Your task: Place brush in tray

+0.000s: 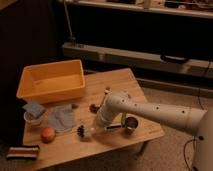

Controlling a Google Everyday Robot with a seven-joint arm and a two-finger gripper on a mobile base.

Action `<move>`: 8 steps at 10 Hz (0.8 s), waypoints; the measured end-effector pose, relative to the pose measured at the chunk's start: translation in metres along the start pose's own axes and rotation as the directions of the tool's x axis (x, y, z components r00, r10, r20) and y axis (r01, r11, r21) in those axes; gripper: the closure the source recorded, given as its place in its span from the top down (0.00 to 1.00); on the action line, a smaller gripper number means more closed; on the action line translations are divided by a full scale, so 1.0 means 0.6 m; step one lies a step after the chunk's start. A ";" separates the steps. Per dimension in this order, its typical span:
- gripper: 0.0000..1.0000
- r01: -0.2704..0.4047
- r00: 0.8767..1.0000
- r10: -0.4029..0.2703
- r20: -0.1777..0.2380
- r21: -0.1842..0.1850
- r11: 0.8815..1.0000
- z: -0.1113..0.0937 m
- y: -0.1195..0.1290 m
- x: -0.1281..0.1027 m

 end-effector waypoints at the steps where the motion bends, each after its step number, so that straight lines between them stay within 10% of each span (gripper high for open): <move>1: 0.00 -0.005 1.000 0.005 0.004 0.008 1.000 -0.013 -0.005 -0.002; 8: 0.00 0.007 1.000 -0.006 -0.008 0.111 0.994 -0.214 -0.121 -0.041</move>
